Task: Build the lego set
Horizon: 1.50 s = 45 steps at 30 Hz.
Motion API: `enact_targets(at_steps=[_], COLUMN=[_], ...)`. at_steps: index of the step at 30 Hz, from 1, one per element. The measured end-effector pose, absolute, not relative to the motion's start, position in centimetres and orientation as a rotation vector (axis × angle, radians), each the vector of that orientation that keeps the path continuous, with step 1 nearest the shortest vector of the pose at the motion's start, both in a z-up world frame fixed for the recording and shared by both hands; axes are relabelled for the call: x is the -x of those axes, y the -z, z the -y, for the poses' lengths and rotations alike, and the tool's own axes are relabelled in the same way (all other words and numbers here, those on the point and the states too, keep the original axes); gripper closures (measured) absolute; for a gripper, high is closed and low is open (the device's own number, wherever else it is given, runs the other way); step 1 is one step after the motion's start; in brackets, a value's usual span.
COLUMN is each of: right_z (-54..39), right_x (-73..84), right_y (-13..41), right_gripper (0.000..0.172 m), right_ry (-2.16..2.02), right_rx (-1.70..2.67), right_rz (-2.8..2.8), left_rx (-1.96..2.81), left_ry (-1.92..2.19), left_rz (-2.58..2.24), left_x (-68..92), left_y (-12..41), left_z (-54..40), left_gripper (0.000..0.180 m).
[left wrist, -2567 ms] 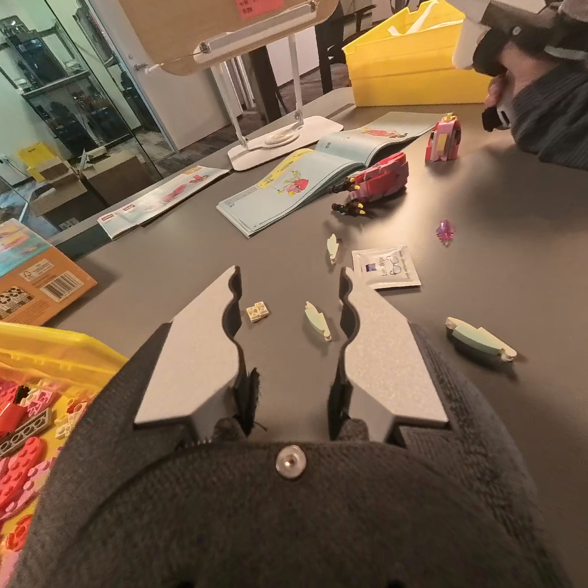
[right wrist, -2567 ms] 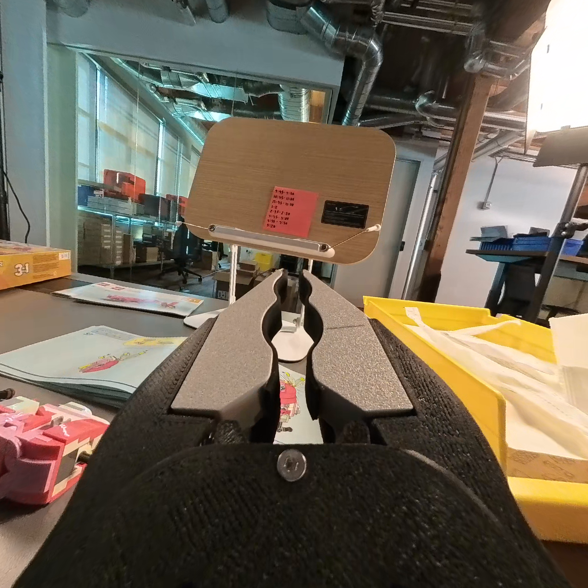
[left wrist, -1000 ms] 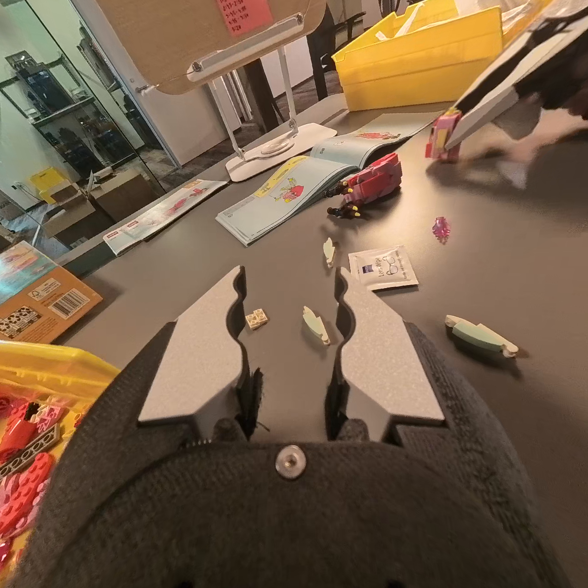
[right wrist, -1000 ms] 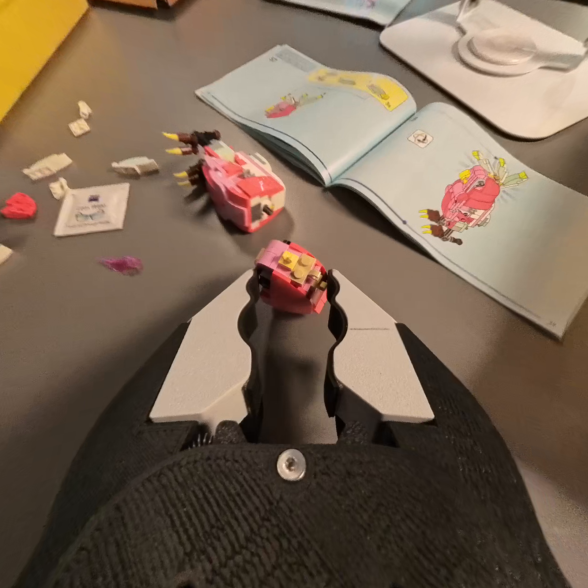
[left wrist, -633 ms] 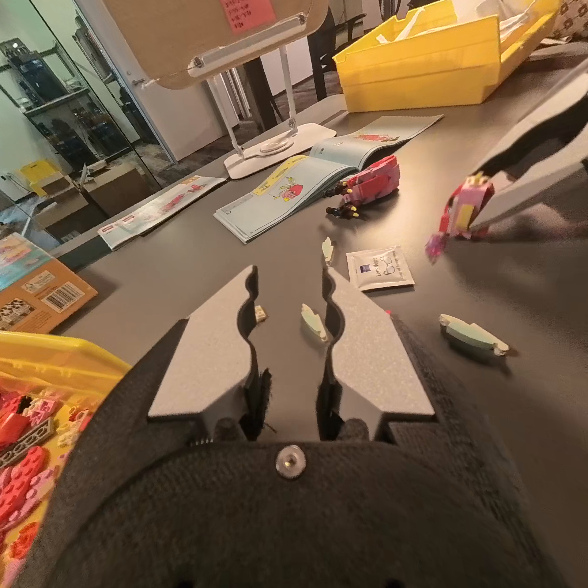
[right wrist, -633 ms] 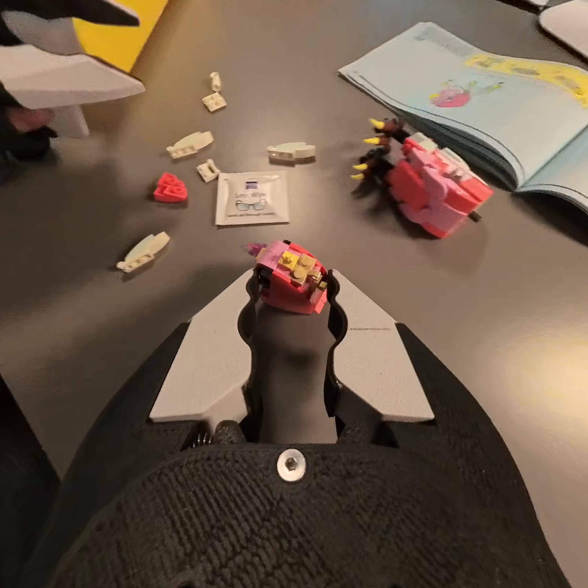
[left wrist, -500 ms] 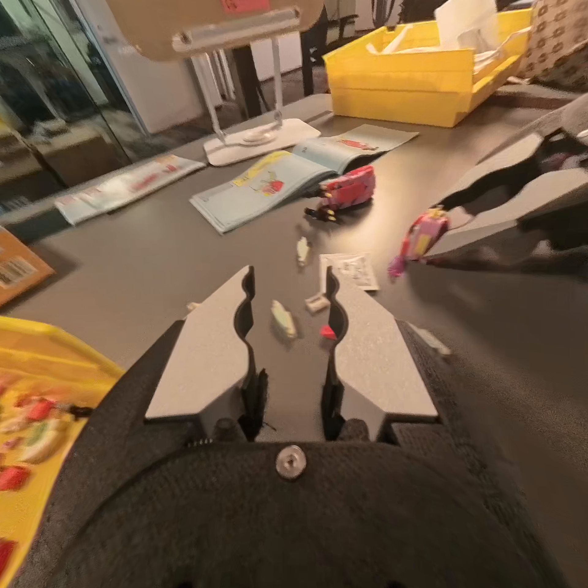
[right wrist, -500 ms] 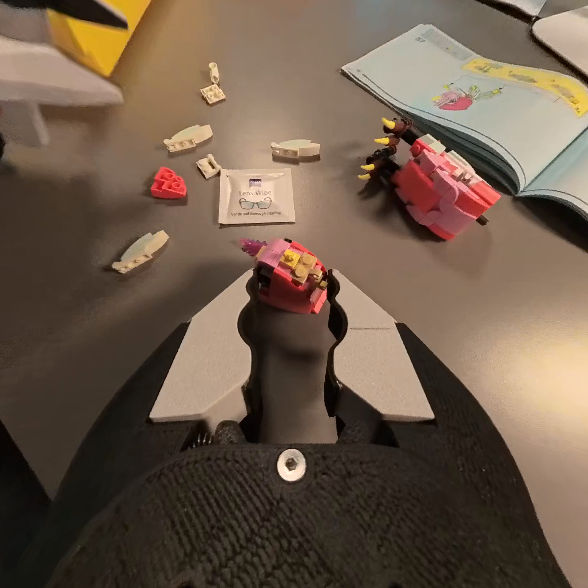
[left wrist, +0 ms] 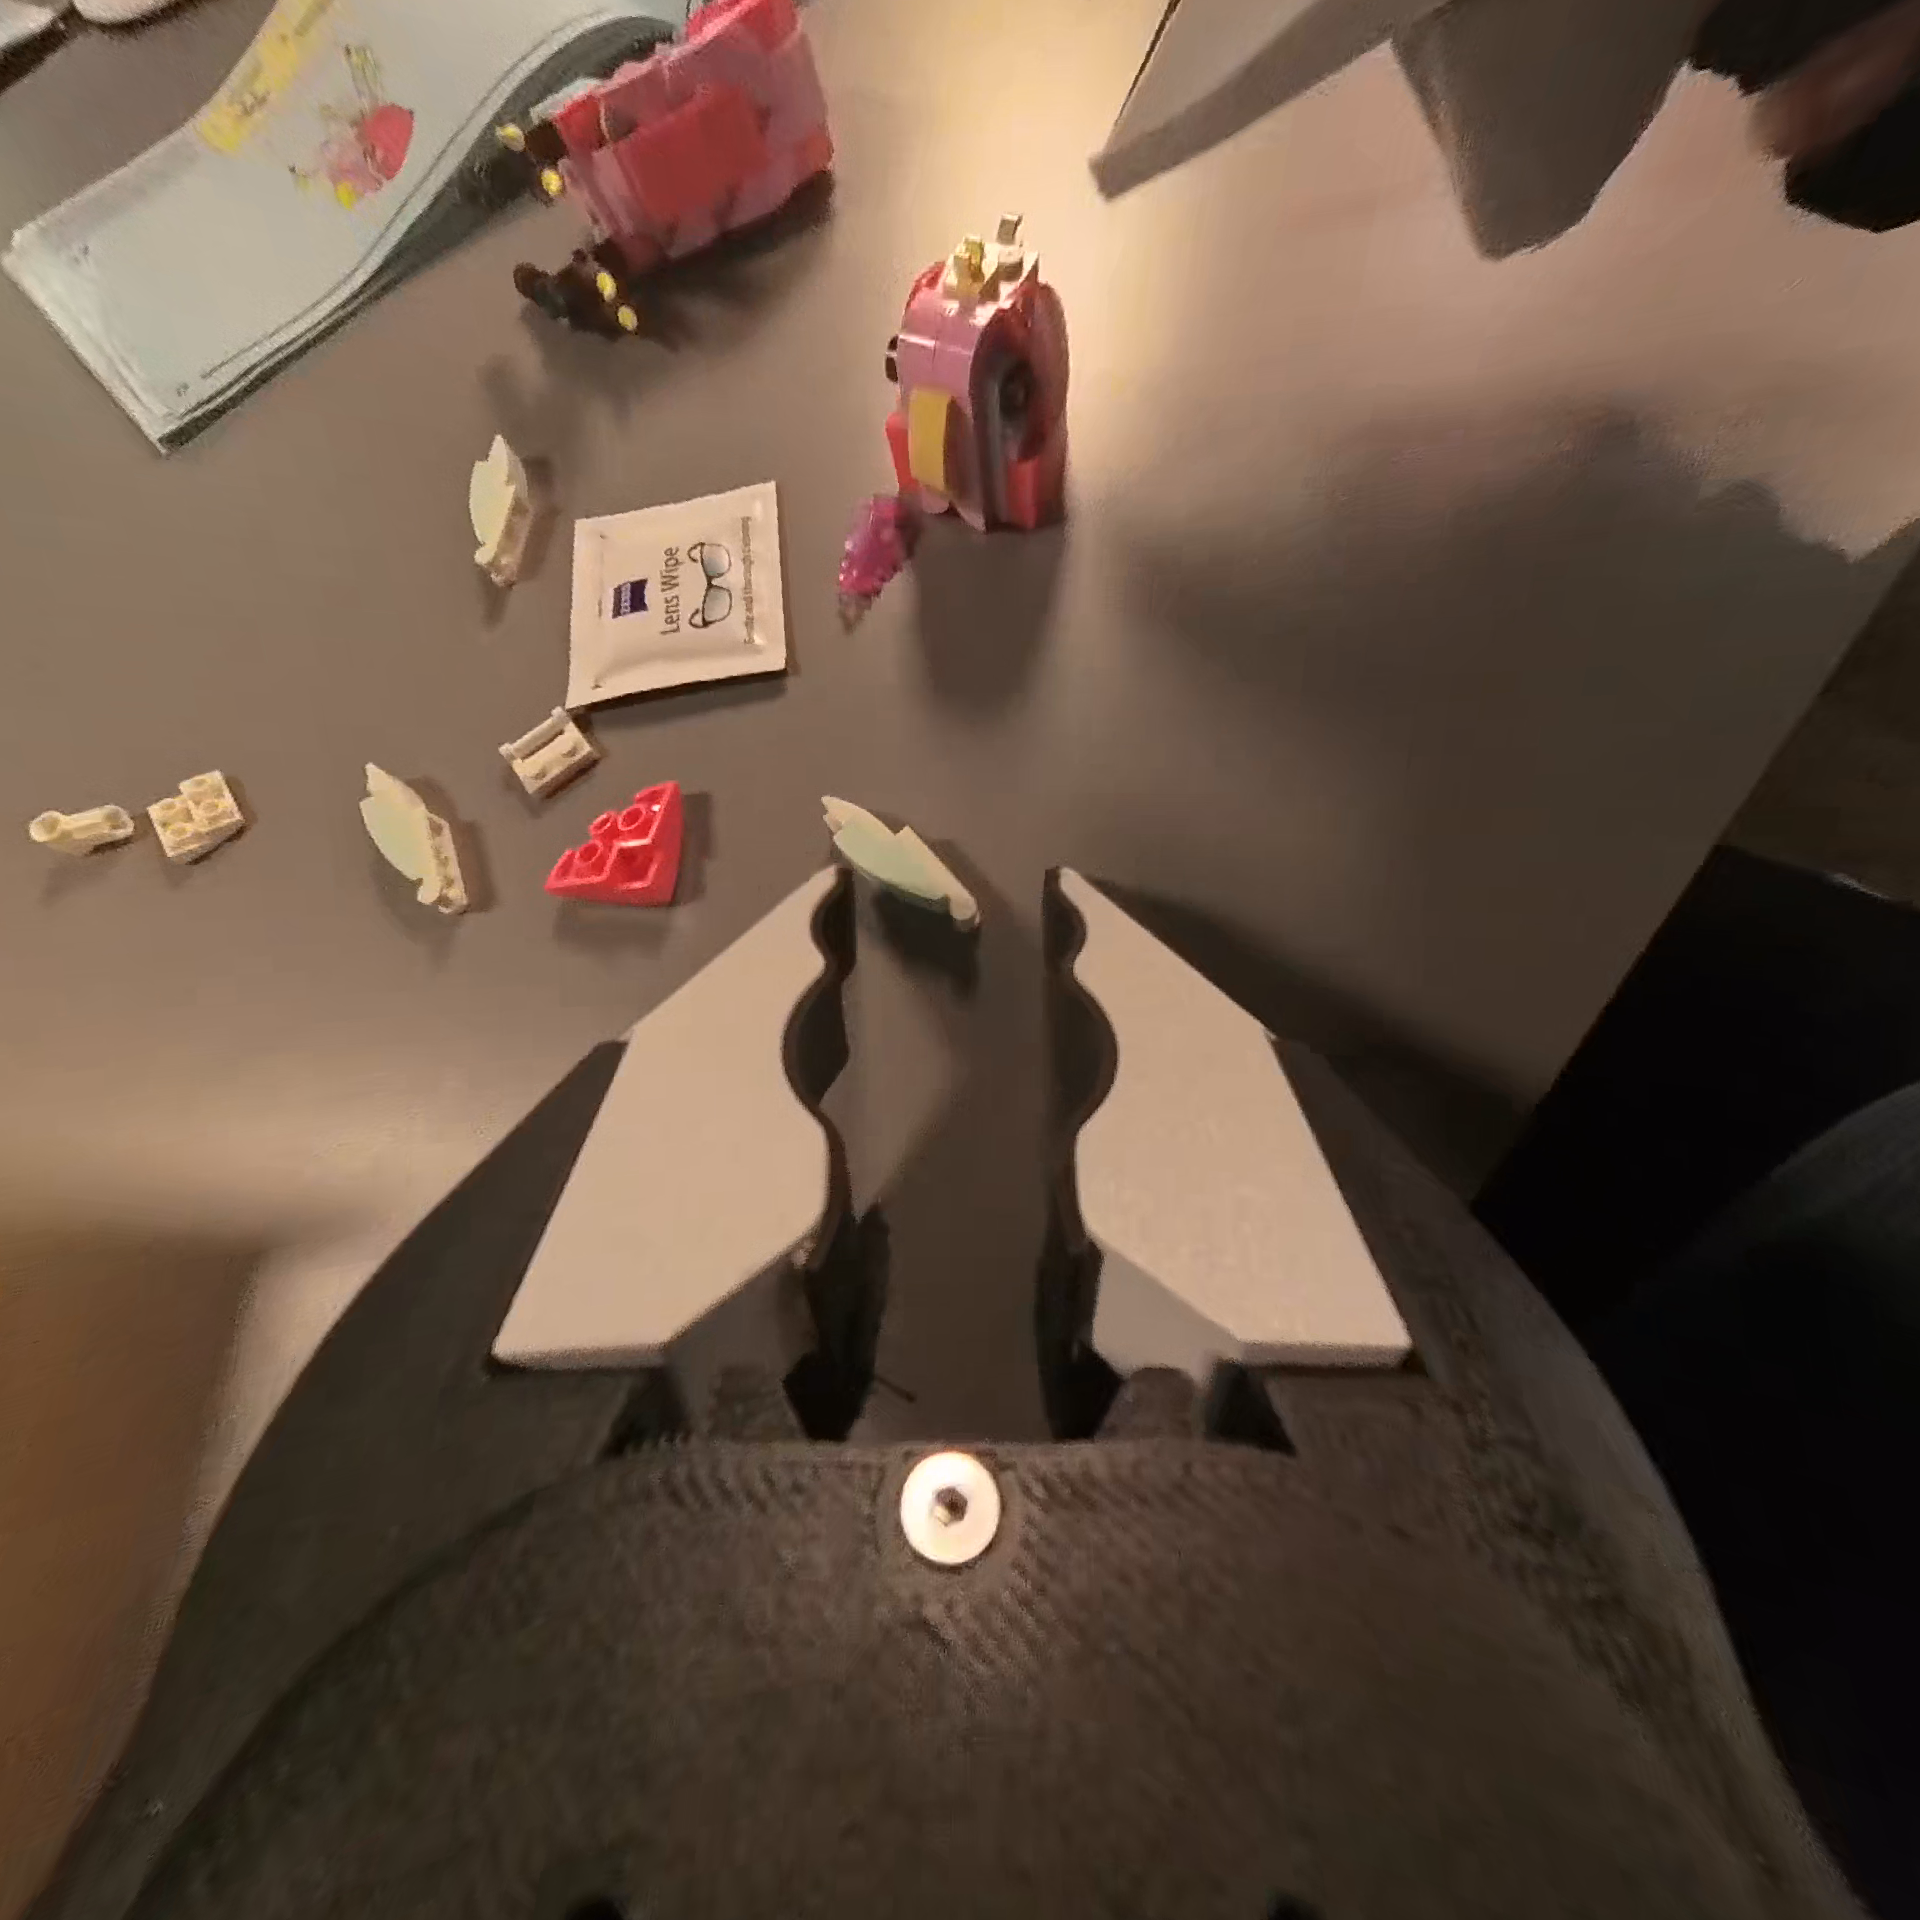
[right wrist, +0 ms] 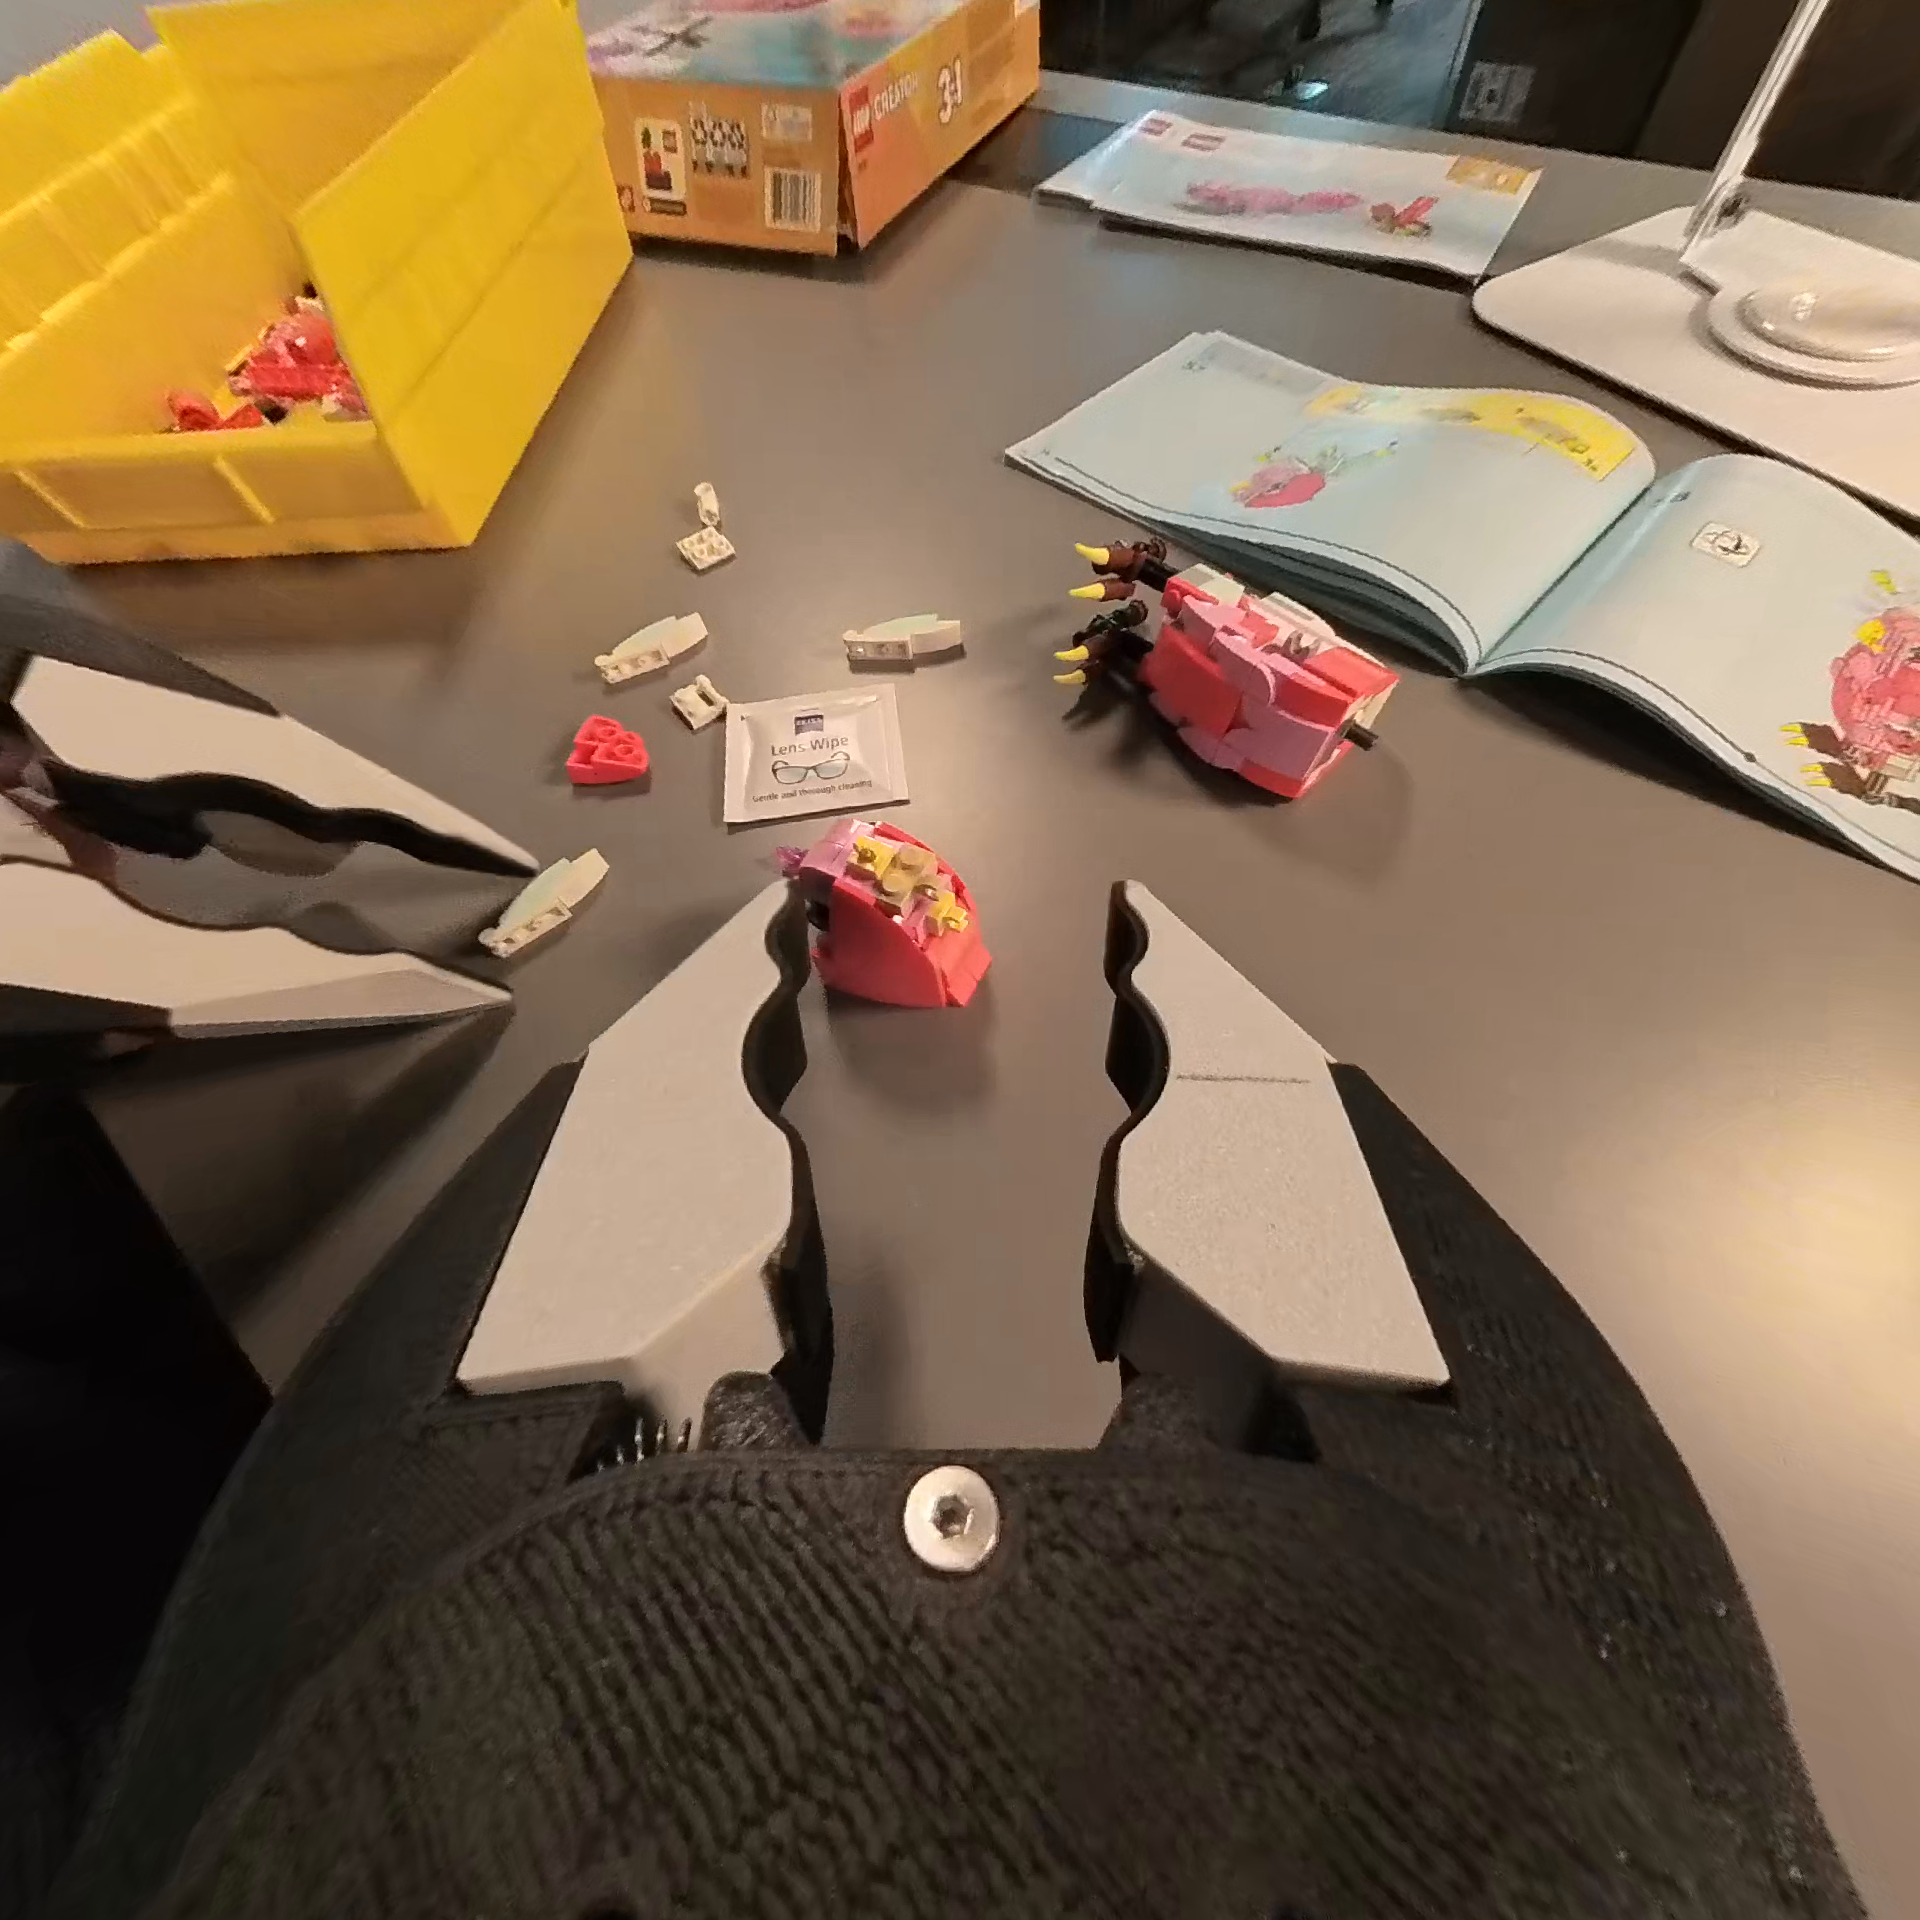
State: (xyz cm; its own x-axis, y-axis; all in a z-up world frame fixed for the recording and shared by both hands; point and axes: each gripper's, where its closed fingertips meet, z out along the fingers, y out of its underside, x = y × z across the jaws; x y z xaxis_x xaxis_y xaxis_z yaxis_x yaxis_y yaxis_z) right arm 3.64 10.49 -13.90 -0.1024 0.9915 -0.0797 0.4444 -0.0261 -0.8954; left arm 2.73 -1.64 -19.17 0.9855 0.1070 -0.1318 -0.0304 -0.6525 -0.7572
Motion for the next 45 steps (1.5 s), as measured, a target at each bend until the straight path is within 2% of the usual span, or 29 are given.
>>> enact_targets(at_steps=[2, 4, 5, 7, 9, 17, 20, 26, 30, 37, 40, 45], right_z=[-10.3, -10.0, -9.8, -9.3, -8.7, -3.1, -2.6, -2.4, -2.4, -4.0, -6.8, -9.4], right_x=[-3.7, -3.6, -3.6, -3.6, -3.6, -2.4, -2.1, -1.8, -1.8, -2.0, -2.6, -3.9], right_y=[13.6, 13.0, 12.7, 12.3, 11.7, 7.2, 6.1, 5.2, 4.9, 5.8, 7.3, 11.0], right_gripper=[0.116, 0.119, 0.121, 0.139, 0.144, 0.143, 0.144, 0.141, 0.143, 0.136, 0.131, 0.105], right_ry=[-1.115, -1.148, -1.167, -1.19, -1.205, -1.912, -2.144, -2.265, -2.246, -2.079, -1.813, -1.223], right_rx=[1.522, 1.511, 1.506, 1.496, 1.473, 1.516, 1.552, 1.532, 1.503, 1.494, 1.457, 1.102], right_rz=[1.596, 1.58, 1.573, 1.572, 1.574, 1.346, 1.205, 1.072, 1.074, 1.107, 1.168, 1.636], left_rx=[2.281, 2.288, 2.285, 2.256, 2.16, 1.663, 1.57, 1.496, 1.483, 1.574, 1.821, 2.15], left_ry=[-0.202, -0.247, -0.273, -0.364, -0.435, -1.02, -1.171, -1.283, -1.275, -1.173, -0.903, -0.248], left_rz=[0.072, 0.091, 0.067, 0.013, -0.034, -0.314, -0.429, -0.529, -0.546, -0.511, -0.461, -0.458], left_x=[-2.7, -2.1, -2.0, -1.5, -1.2, -0.3, -0.7, -1.3, -1.9, -1.3, -0.6, -2.8], left_y=[19.3, 19.4, 19.3, 18.9, 17.3, 8.0, 6.7, 6.1, 6.1, 7.3, 10.6, 15.9], left_z=[1.6, 1.6, 1.6, 1.5, 0.9, -0.9, -1.5, -2.6, -3.1, -2.9, -2.5, 0.5], left_gripper=[0.154, 0.176, 0.176, 0.176, 0.176, 0.177, 0.177, 0.177, 0.177, 0.177, 0.176, 0.176])
